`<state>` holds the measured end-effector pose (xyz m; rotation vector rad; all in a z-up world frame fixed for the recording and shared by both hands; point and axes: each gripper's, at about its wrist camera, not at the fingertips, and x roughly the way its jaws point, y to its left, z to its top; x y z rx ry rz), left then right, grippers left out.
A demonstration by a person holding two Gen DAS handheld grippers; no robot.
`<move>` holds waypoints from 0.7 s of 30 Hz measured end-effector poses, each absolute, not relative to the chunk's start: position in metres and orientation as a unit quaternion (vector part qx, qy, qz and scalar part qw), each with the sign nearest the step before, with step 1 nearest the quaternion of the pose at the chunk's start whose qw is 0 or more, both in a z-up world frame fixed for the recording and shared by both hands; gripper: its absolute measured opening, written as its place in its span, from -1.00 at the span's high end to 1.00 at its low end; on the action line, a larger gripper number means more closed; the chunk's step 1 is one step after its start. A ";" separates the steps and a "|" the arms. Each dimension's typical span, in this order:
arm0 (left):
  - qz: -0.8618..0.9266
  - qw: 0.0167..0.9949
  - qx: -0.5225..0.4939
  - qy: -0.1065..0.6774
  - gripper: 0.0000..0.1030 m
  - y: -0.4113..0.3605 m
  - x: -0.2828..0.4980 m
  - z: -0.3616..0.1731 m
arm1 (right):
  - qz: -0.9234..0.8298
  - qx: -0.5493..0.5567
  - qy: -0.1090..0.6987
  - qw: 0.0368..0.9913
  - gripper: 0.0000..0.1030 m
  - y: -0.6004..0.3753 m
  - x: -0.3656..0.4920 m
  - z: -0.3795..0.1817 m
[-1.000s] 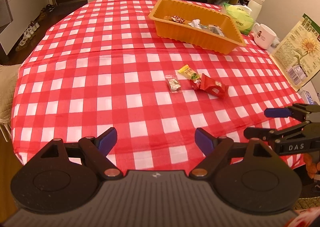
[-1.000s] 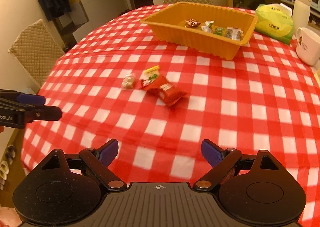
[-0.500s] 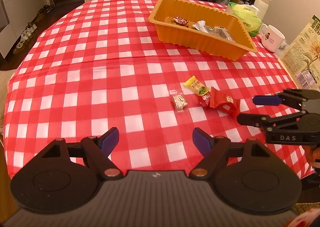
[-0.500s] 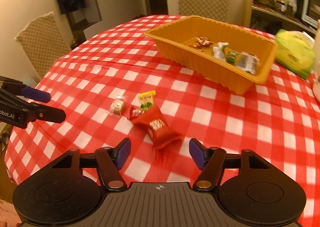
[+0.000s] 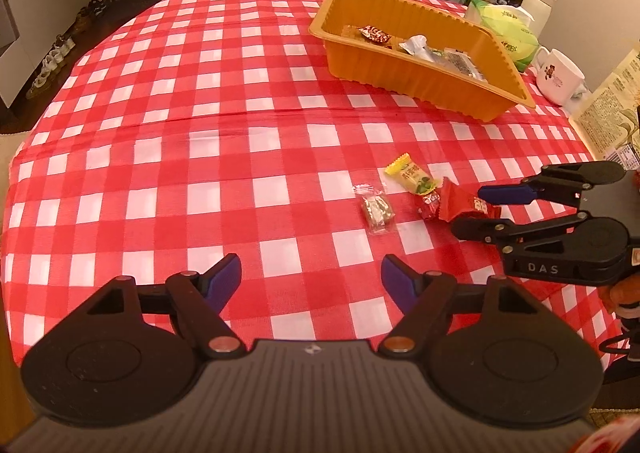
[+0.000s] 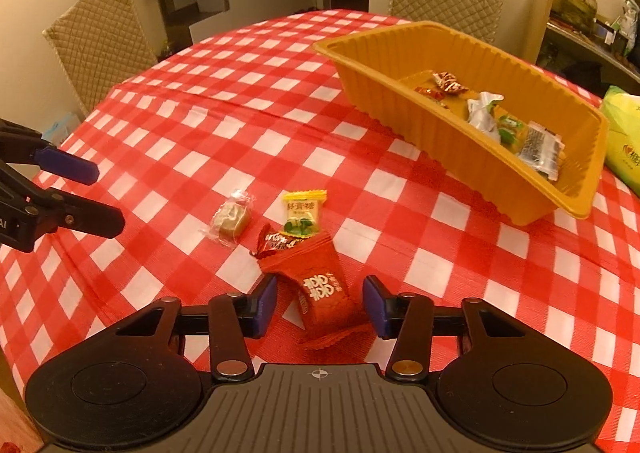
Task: Organize snacks
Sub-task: 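Close the right gripper on the red snack pack while the left closes on the small clear candy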
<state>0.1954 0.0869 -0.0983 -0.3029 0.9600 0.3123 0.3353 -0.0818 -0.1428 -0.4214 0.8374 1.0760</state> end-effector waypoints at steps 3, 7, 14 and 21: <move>0.142 0.866 -0.142 0.458 -0.39 0.086 0.200 -0.100 | 0.492 -0.194 0.390 0.754 0.45 -0.080 0.334 -0.145; 0.130 0.870 -0.132 0.456 -0.31 0.083 0.208 -0.102 | 0.487 -0.185 0.392 0.758 0.50 -0.086 0.331 -0.141; 0.099 0.877 -0.116 0.455 -0.05 0.075 0.227 -0.106 | 0.452 -0.130 0.408 0.783 0.50 -0.116 0.334 -0.129; 0.075 0.880 -0.106 0.457 0.21 0.069 0.250 -0.114 | 0.396 -0.078 0.418 0.814 0.50 -0.156 0.341 -0.117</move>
